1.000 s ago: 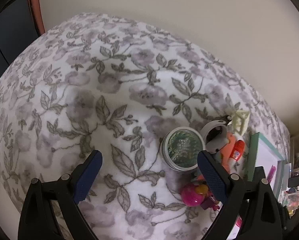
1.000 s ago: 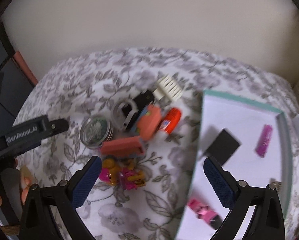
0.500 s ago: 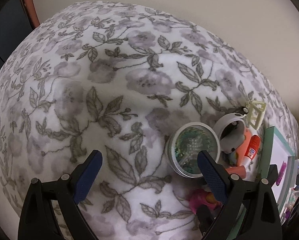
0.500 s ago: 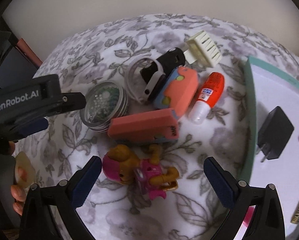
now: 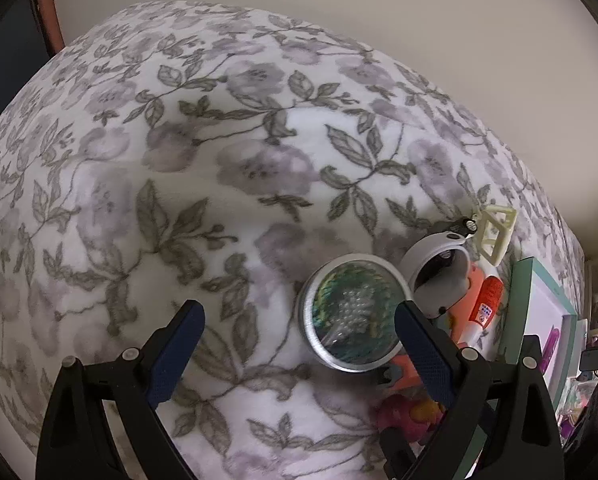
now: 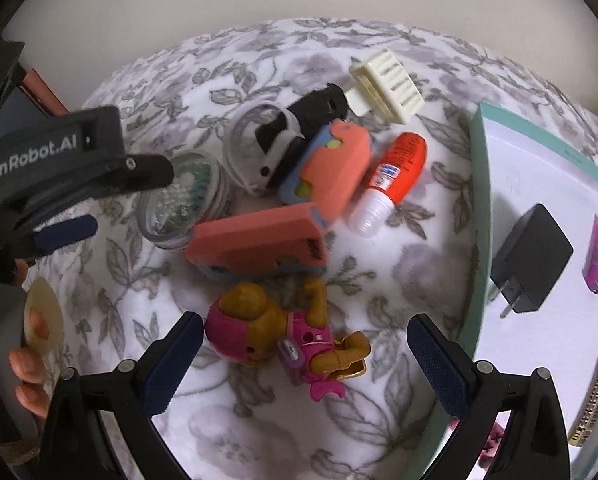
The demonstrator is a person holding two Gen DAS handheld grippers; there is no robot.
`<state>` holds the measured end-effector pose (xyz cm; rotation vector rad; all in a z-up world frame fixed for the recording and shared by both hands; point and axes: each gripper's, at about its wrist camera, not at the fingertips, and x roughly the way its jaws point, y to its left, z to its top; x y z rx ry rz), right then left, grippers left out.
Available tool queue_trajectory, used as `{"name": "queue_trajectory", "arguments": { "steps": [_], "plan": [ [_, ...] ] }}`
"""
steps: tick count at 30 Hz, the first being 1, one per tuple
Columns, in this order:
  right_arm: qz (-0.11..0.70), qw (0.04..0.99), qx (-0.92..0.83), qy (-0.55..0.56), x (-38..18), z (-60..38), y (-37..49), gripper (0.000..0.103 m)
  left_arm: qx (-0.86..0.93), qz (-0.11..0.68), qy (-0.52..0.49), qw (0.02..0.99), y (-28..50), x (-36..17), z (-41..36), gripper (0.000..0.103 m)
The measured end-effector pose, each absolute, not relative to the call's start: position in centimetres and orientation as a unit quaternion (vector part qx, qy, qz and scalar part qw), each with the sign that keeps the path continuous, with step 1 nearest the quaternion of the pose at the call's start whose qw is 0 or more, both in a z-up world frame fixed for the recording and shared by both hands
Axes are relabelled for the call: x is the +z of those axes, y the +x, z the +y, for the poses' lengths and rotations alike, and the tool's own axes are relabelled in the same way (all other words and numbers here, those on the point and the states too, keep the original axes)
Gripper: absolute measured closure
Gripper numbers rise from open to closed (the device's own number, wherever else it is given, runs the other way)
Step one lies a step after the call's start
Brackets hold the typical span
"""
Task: Organize rigid objects
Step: 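Move the right gripper toward the pink toy figure while the left gripper approaches the bead tin, then grasp the round bead tin with the left gripper while the right gripper grasps the pink toy figure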
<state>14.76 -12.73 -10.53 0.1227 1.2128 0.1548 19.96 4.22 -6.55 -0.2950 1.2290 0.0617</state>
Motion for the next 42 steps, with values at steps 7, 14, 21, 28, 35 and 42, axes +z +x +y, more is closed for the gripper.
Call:
{"name": "queue_trajectory", "arguments": {
  "steps": [7,14,21,28,35,42],
  "plan": [
    [0.578,0.811,0.077,0.049,-10.4,-13.1,14.5,0.003,0.016,0.568,-0.127,0.813,20.6,-6.8,2.7,0.007],
    [0.581,0.808,0.081,0.049,-10.5,-12.7,14.6,0.004,0.011,0.574,-0.113,0.811,21.1,-7.8,1.7,0.007],
    [0.588,0.801,0.093,0.063,-11.4,-12.5,14.5,0.01,0.011,0.58,-0.099,0.808,21.2,-8.5,1.1,0.007],
    [0.589,0.796,0.113,0.082,-11.4,-12.9,14.3,0.019,-0.001,0.579,-0.113,0.807,21.1,-8.2,1.2,0.03],
    [0.588,0.797,0.112,0.08,-10.6,-13.4,14.1,0.02,0.003,0.588,-0.106,0.802,21.3,-7.9,1.4,0.03],
    [0.574,0.806,0.11,0.096,-8.8,-14.8,13.8,0.022,0.01,0.566,-0.107,0.818,20.8,-5.1,2.3,0.03]
  ]
}}
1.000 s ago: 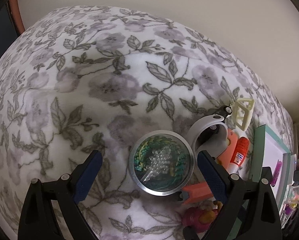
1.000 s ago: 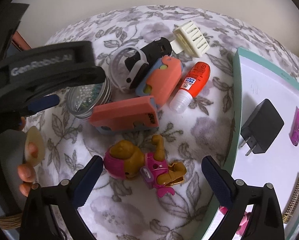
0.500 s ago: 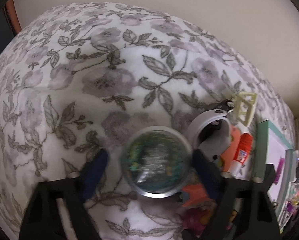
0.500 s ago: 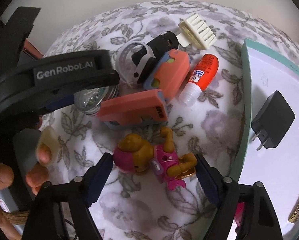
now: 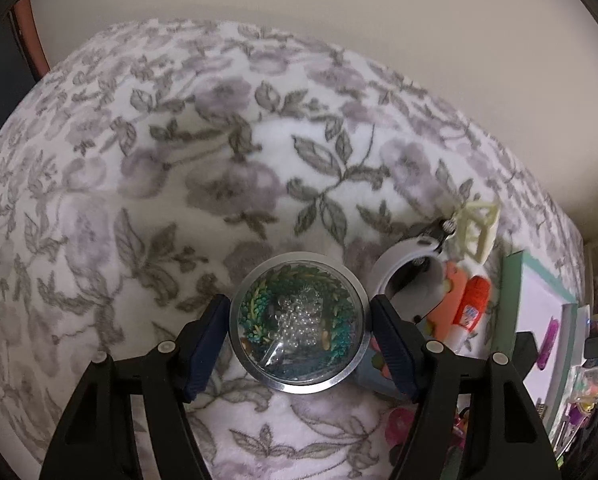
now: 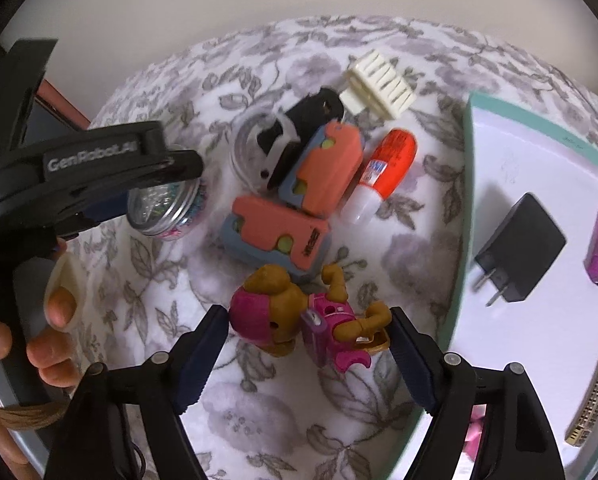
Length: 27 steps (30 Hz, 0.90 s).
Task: Organize rigid objects
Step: 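Grasp the round bead tin with the left gripper while the right gripper grasps the pink toy figure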
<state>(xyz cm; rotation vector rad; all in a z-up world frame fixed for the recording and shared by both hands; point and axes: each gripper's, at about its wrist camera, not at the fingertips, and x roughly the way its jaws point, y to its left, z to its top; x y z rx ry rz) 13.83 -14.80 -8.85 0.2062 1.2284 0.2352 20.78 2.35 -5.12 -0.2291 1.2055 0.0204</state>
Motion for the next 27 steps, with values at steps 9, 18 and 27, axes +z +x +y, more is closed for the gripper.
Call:
{"name": "queue_trajectory", "arguments": {
  "steps": [9,18,27],
  "plan": [
    [0.53,0.833,0.104,0.122,-4.4,-17.6,13.2,0.067,0.005,0.51,-0.106,0.853,20.0,0.9,2.8,0.03],
    [0.555,0.817,0.101,0.118,-6.0,-17.6,13.4,0.068,-0.002,0.505,-0.1,0.857,19.8,2.0,2.1,0.03],
    [0.576,0.805,0.106,0.089,-7.2,-15.7,13.4,0.067,0.019,0.545,-0.097,0.833,19.5,-0.8,2.7,0.03]
  ]
}}
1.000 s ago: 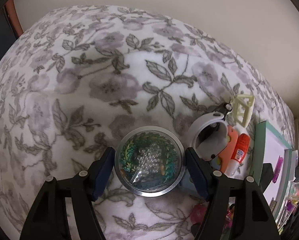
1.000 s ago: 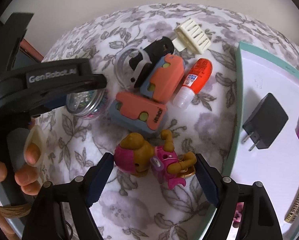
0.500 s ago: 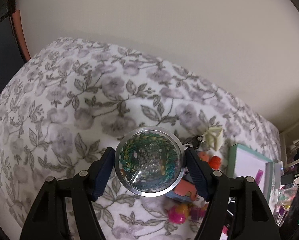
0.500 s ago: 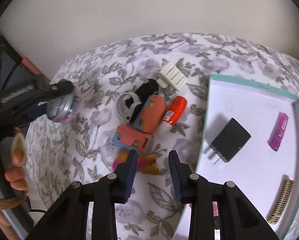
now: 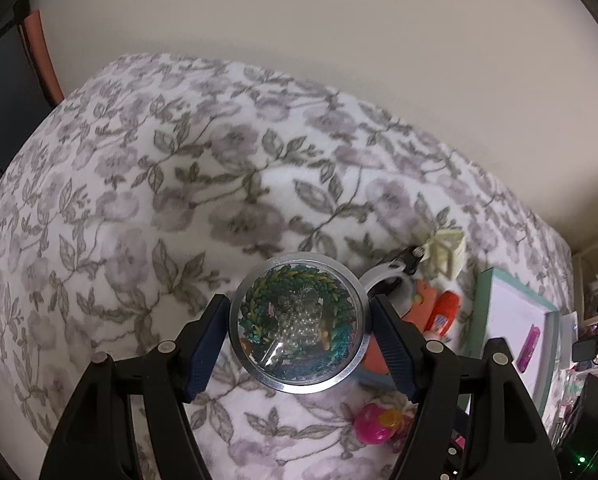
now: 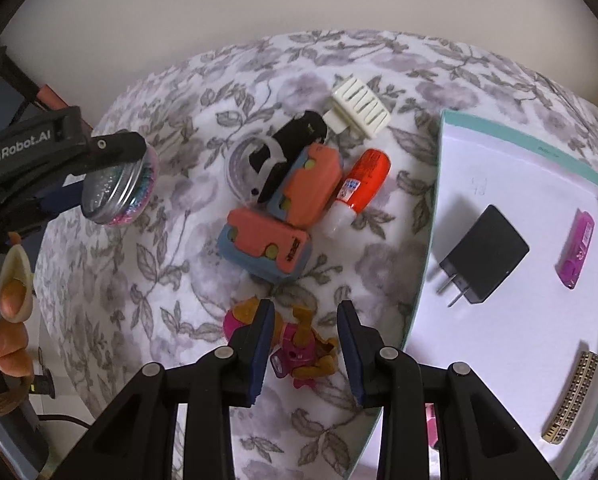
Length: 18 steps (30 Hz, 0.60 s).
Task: Organize rigid objects
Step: 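Grasp the round bead tin with the left gripper while the right gripper grasps the pink toy figure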
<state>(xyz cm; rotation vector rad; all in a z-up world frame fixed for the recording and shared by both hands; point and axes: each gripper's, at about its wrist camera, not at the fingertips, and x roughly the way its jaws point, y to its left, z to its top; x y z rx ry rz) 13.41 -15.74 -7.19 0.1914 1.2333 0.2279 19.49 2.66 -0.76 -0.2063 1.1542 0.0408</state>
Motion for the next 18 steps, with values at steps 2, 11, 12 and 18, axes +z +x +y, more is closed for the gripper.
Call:
{"name": "queue_trajectory", "arguments": {
  "steps": [2,11,12,18],
  "plan": [
    [0.581,0.802,0.106,0.084,-7.5,-15.4,13.4,0.067,0.025,0.555,-0.095,0.826,19.2,-1.4,2.8,0.03],
    [0.585,0.798,0.116,0.091,-7.9,-14.5,13.1,0.042,0.032,0.575,-0.097,0.812,17.6,-2.5,3.5,0.03],
    [0.584,0.798,0.119,0.093,-7.8,-14.3,13.2,0.042,0.034,0.575,-0.095,0.812,17.5,-2.5,3.5,0.03],
    [0.587,0.796,0.126,0.08,-8.2,-13.1,13.2,0.039,0.042,0.587,-0.093,0.804,16.9,-3.3,4.1,0.03]
  ]
}}
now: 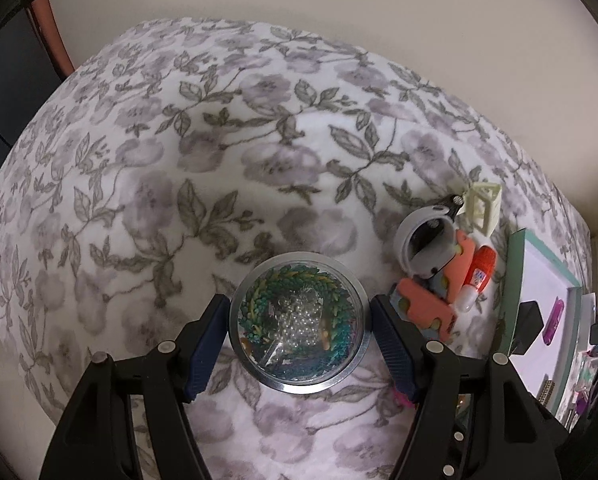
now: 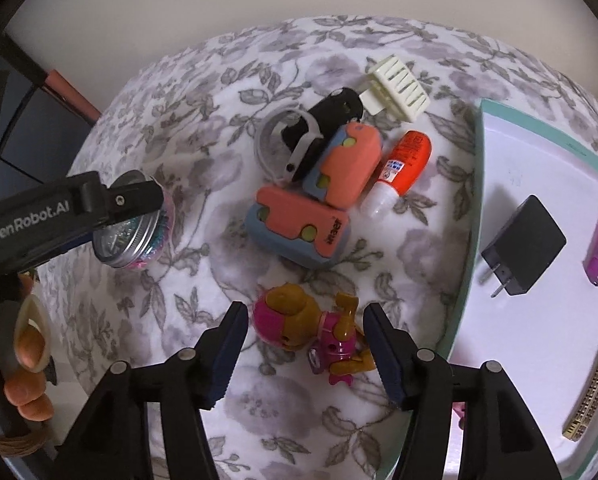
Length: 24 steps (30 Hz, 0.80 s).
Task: Organize rigid objects
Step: 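Grasp the round bead tin with the left gripper while the right gripper grasps the pink toy figure, then carry the bead tin with the left gripper while the right gripper carries the figure over the tray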
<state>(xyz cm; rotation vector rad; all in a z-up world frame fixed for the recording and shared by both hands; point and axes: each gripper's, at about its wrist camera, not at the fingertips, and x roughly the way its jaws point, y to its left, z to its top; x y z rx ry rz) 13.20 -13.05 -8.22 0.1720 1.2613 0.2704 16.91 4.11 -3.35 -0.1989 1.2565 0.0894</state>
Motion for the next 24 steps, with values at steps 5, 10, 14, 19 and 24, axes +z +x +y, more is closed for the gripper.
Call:
{"name": "queue_trajectory", "arguments": {
  "steps": [5,10,14,19,24],
  "plan": [
    [0.597,0.788,0.126,0.077,-9.4,-12.4,13.4,0.038,0.048,0.598,-0.095,0.794,16.6,-4.4,4.5,0.03],
    [0.601,0.789,0.12,0.054,-10.0,-11.4,13.4,0.037,0.045,0.608,-0.102,0.786,16.6,-5.2,4.5,0.03],
    [0.598,0.792,0.115,0.035,-10.3,-11.1,13.5,0.036,0.044,0.608,-0.097,0.787,16.7,-5.2,4.2,0.03],
    [0.596,0.796,0.107,0.012,-10.6,-10.5,13.5,0.035,0.043,0.612,-0.096,0.784,16.9,-5.6,4.3,0.03],
    [0.597,0.797,0.094,-0.017,-11.5,-9.5,13.5,0.035,0.045,0.617,-0.098,0.78,16.9,-6.1,4.3,0.03]
  ]
}}
